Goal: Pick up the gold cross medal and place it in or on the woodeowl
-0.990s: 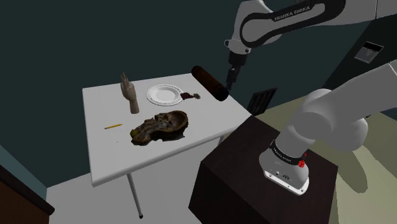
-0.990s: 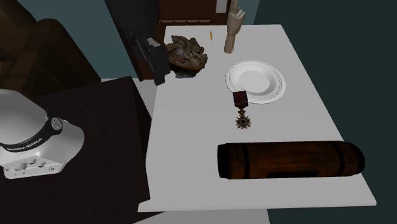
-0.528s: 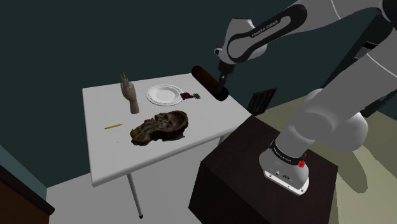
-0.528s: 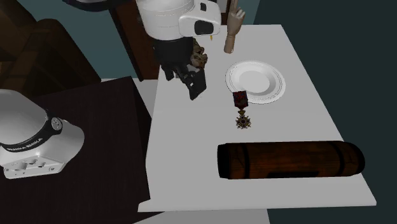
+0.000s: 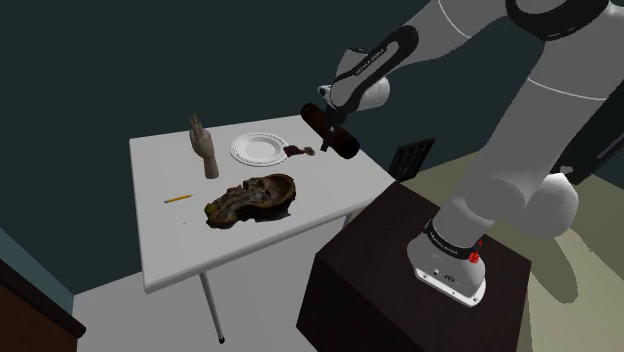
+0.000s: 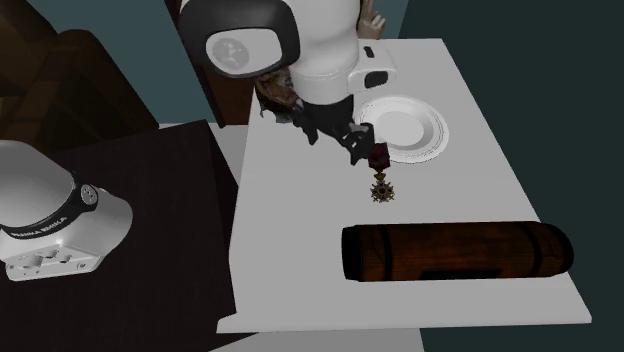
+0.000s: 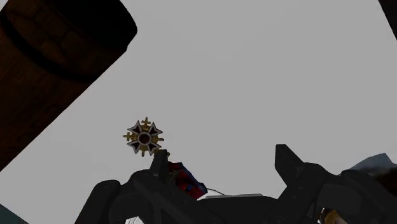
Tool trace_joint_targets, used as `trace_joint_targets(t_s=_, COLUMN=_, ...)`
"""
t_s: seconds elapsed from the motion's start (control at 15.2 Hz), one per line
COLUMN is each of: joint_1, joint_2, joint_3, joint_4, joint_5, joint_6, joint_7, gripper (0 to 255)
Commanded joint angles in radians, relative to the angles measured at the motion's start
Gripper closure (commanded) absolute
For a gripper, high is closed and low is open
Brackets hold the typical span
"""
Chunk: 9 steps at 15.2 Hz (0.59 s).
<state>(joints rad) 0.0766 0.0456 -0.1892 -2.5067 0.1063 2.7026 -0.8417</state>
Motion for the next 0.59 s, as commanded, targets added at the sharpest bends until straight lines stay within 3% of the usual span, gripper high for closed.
trace_joint_targets(t_s=0.0, joint_1=-0.006, joint_2=0.085, joint_3=0.012, joint_4=0.051, joint_5=0.073, joint_6=0.062, joint_7=-0.106, gripper=0)
trace_joint_targets(t_s=0.26, joint_1=-0.061, joint_2=0.238, joint_3=0.091, joint_4=0.167, joint_5=0.199, joint_6=0.148, joint_7=-0.289, gripper=0)
trace_joint_targets(t_s=0.53, joint_1=-0.123, joint_2=0.358, joint_3=0.171, joint_4=0.277, joint_5=0.257, joint_6=0.202, joint_7=-0.409, gripper=0)
